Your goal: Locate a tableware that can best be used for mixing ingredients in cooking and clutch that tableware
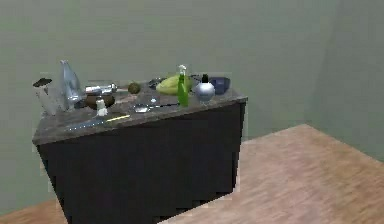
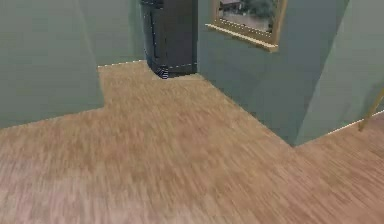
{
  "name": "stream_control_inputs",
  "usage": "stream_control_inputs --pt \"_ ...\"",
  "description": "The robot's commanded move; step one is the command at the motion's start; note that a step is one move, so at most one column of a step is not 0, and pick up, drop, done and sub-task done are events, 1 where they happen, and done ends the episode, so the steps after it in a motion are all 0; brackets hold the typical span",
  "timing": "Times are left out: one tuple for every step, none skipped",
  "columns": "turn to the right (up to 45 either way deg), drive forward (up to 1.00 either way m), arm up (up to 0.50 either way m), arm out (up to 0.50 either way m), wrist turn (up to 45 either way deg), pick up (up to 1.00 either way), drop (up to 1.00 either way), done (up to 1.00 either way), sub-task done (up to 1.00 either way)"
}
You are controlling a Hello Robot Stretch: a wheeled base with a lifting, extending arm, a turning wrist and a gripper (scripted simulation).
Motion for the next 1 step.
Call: stream_control_inputs --pt "0.0 0.55 0.0 0.0 0.0 0.0 0.0 0.0 0.0"
